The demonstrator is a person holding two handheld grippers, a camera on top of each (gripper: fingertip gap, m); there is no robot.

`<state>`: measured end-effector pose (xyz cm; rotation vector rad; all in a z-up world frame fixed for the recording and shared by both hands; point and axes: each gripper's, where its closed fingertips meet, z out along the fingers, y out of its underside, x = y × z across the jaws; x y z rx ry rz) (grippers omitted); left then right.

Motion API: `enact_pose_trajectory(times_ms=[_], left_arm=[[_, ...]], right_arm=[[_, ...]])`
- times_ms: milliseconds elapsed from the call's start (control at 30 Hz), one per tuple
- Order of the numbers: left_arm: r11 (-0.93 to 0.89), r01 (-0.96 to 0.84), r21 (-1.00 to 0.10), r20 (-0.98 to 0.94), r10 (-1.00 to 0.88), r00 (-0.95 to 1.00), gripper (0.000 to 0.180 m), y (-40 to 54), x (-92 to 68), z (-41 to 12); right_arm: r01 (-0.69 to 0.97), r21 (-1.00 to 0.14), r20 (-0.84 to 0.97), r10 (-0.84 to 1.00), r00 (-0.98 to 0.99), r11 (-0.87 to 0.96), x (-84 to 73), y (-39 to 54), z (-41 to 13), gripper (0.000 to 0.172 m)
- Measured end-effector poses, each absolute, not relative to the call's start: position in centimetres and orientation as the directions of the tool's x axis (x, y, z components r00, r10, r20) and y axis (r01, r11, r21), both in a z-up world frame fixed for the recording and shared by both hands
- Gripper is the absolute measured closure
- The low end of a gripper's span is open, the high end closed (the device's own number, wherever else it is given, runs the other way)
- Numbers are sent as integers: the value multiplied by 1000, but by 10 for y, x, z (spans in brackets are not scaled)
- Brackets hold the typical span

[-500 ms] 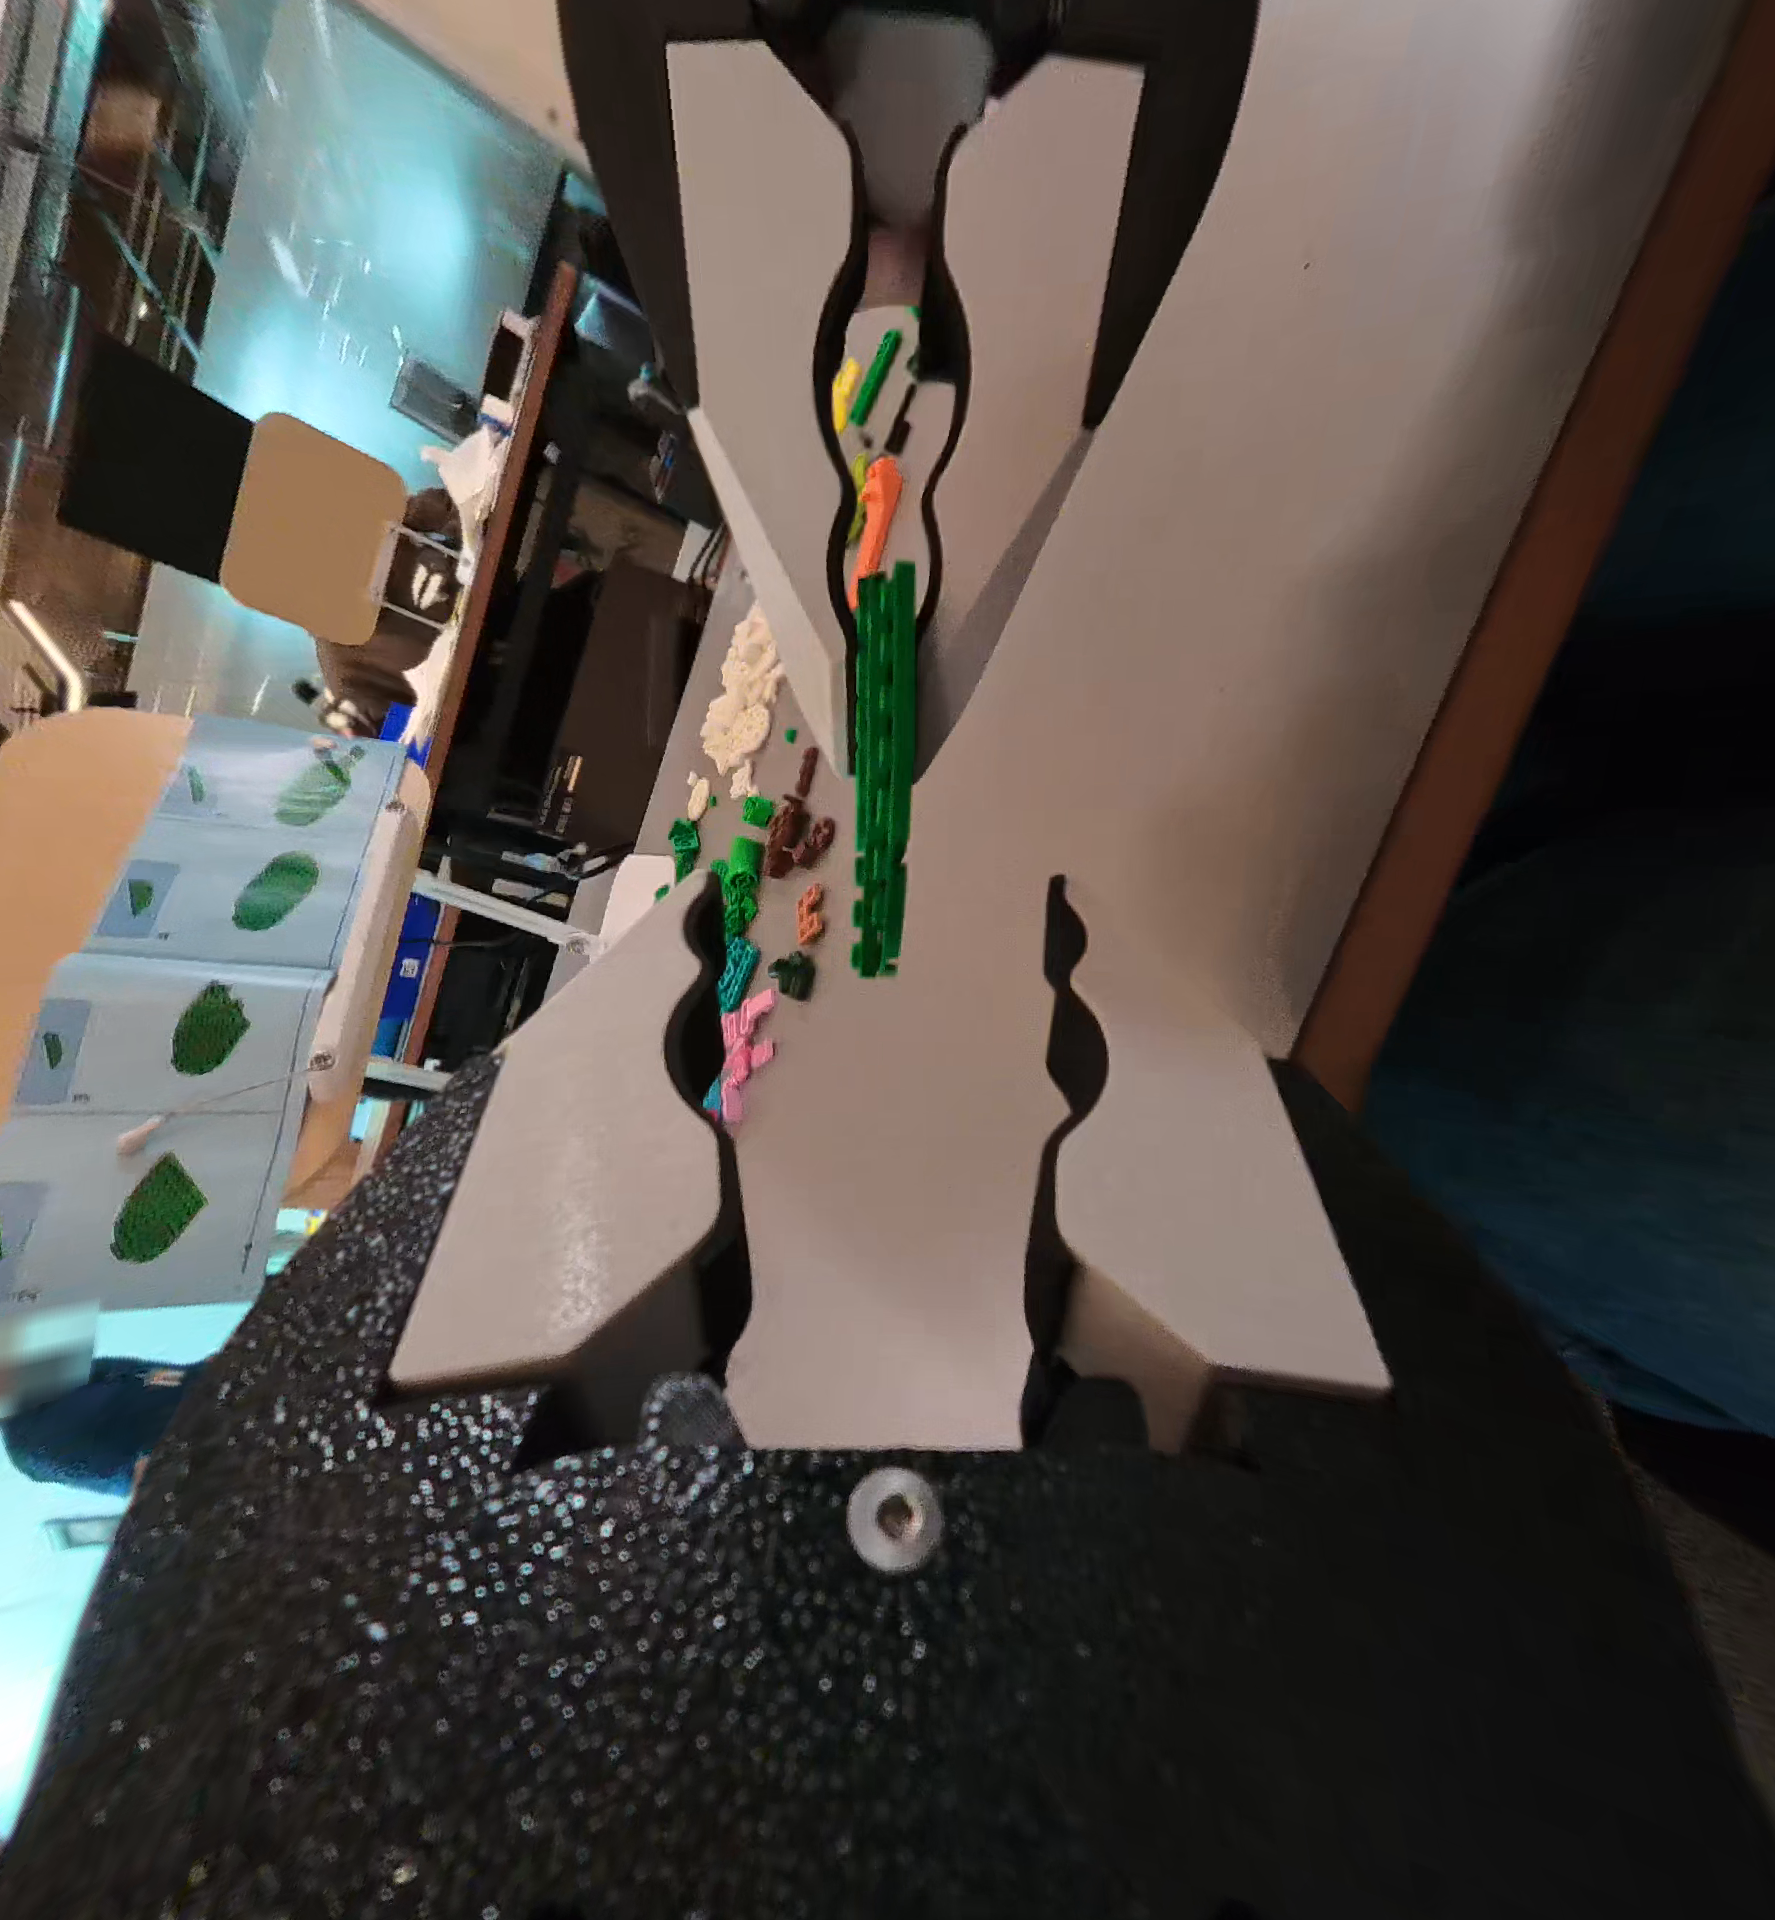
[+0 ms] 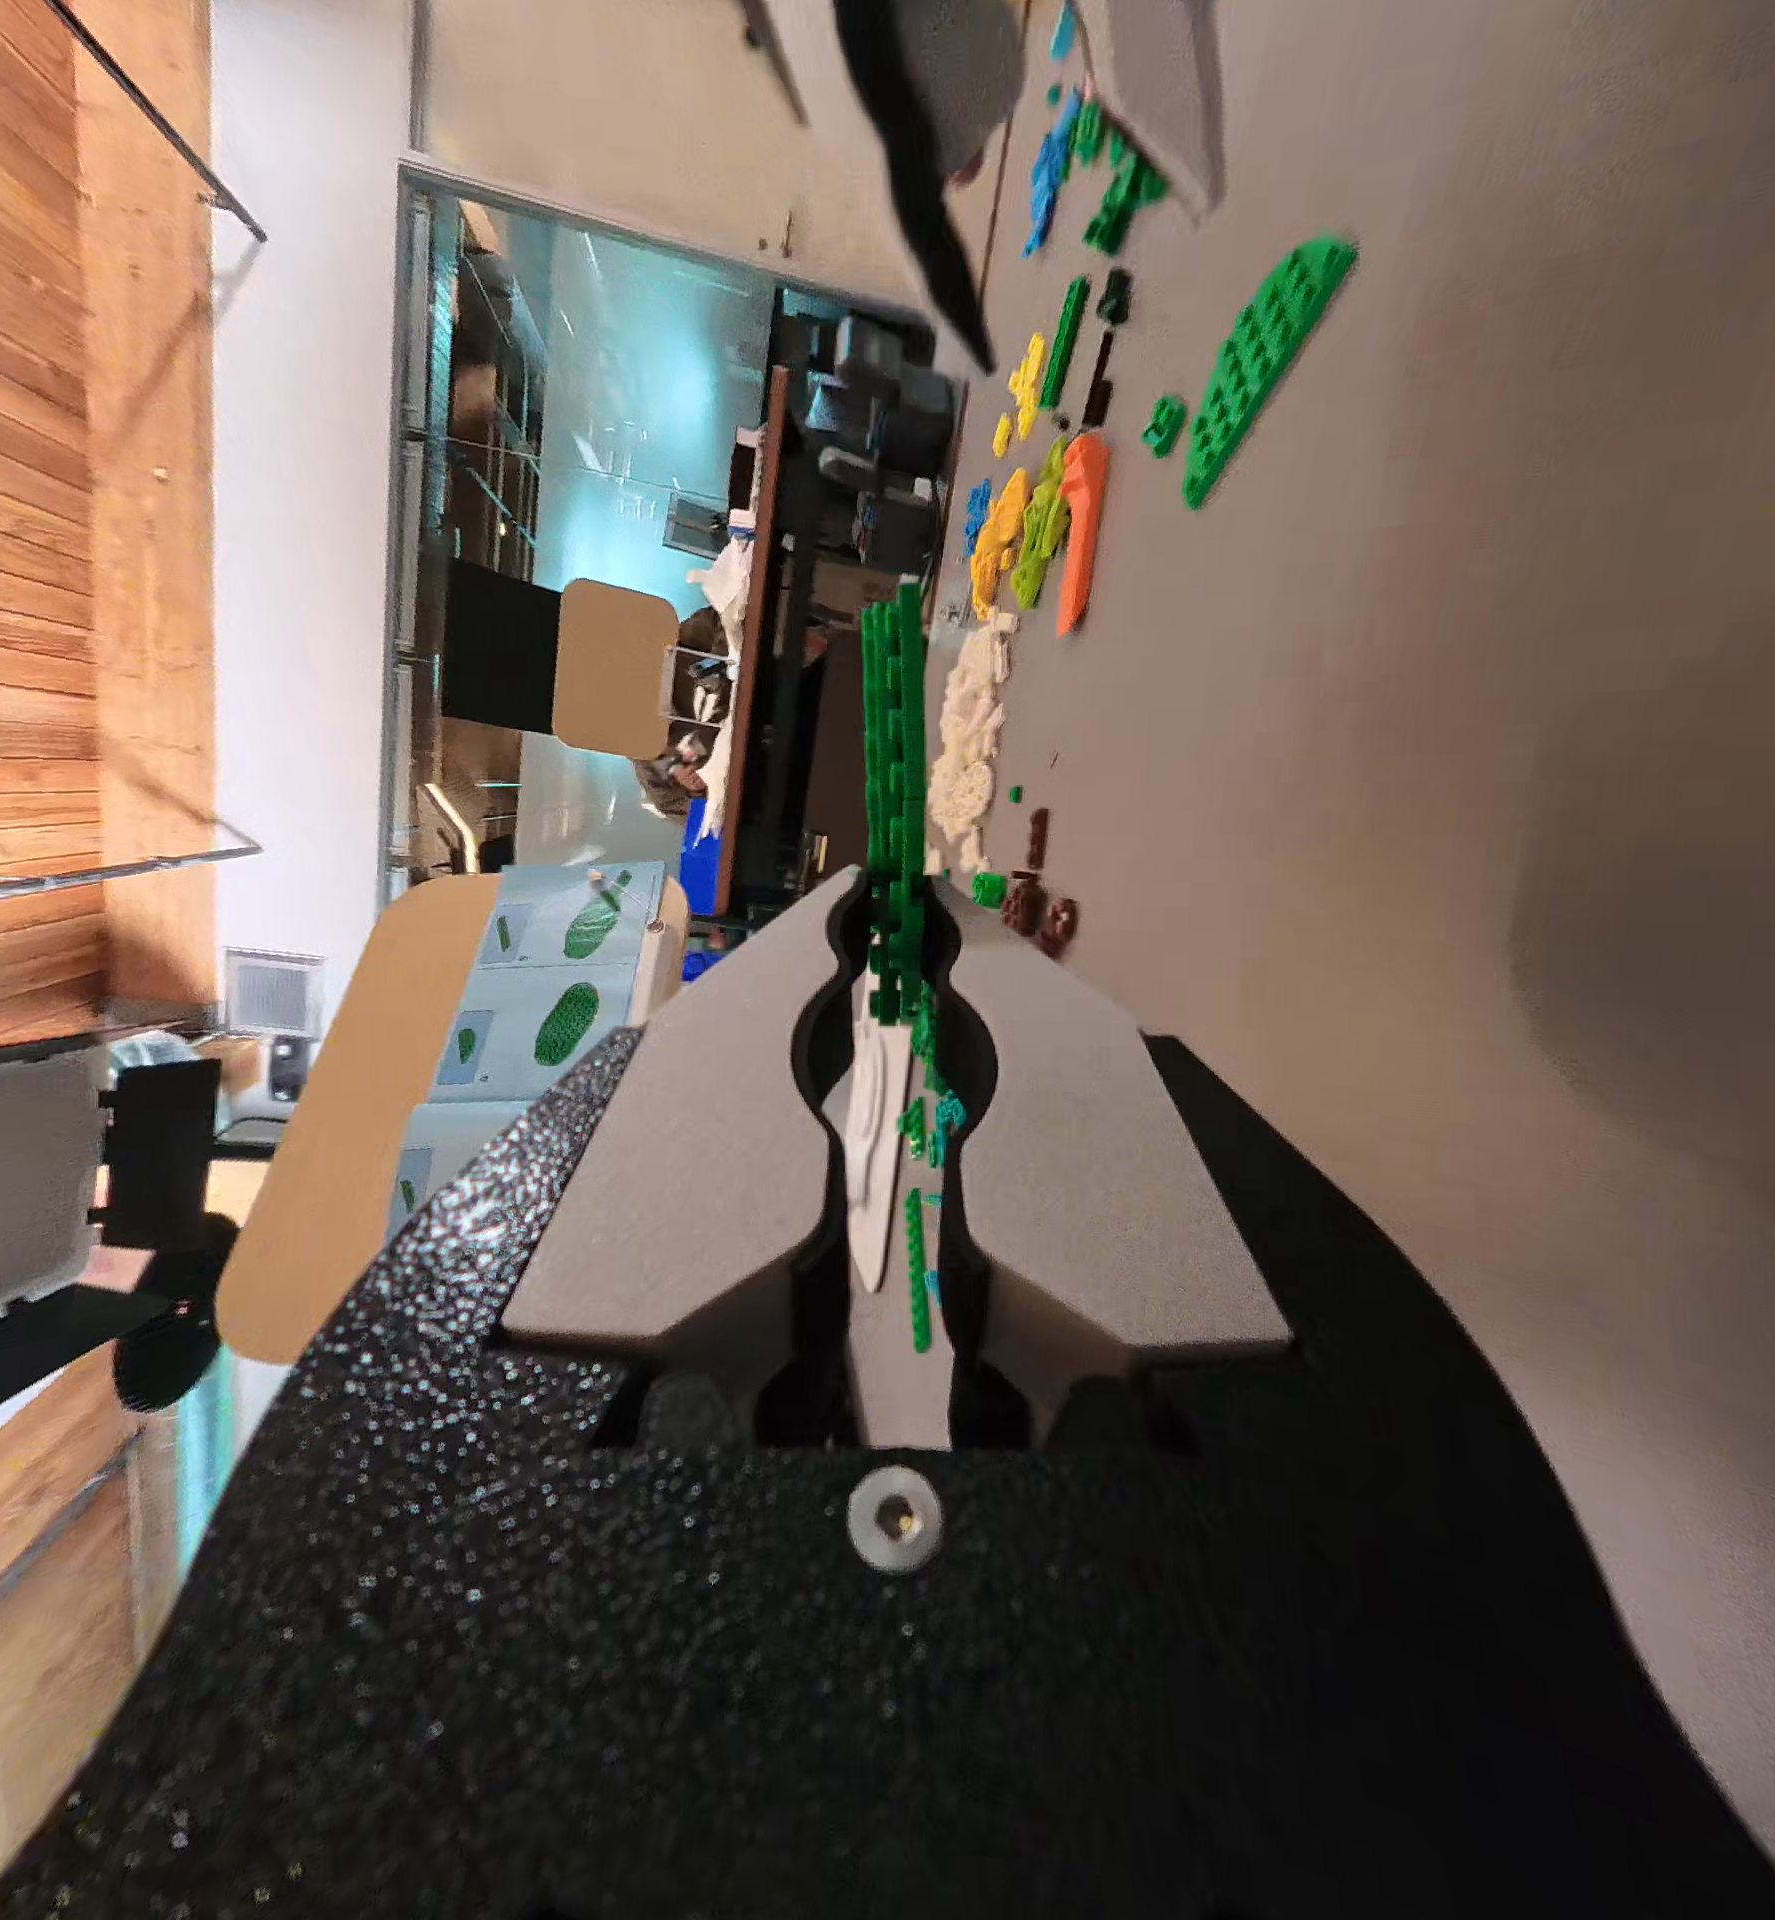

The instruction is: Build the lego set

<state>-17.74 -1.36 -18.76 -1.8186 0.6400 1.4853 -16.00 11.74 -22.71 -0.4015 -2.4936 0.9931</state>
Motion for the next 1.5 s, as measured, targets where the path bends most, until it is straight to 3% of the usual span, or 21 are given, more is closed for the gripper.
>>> enact_pose_trajectory(times_ms=[100, 167, 367, 533, 733, 833, 1100, 1367, 1500], left_arm=[[-642, -752, -149, -984, 18, 180, 175, 3, -194, -199], [-621, -775, -116, -988, -7, 154, 176, 16, -199, -205], [-570, -815, -104, -975, -101, 196, 175, 38, -205, -228], [-533, -846, -5, -963, -226, 149, 175, 49, -201, -248], [-472, -882, 9, -953, -272, 136, 175, 61, -194, -255], [-460, -886, 54, -944, -314, 106, 175, 63, -193, -262], [-511, -857, 62, -950, -294, 107, 175, 61, -190, -261], [-559, -829, 31, -958, -253, 135, 175, 66, -188, -260], [-584, -811, 20, -969, -213, 129, 175, 65, -185, -257]], right_arm=[[307, -635, 48, 433, -900, 708, -149, 141, -261, 106], [341, -580, -9, 412, -911, 740, -143, 152, -277, 106], [339, -623, -19, 420, -907, 705, -154, 152, -279, 108], [261, -644, -22, 324, -946, 719, -145, 135, -278, 110], [146, -666, 35, 225, -974, 732, -159, 131, -278, 90], [119, -673, 5, 165, -986, 730, -157, 124, -279, 92], [267, -650, -77, 288, -955, 711, -155, 112, -276, 104], [382, -698, -158, 390, -907, 606, -142, 101, -272, 104], [337, -726, -104, 389, -915, 599, -141, 105, -272, 101]])
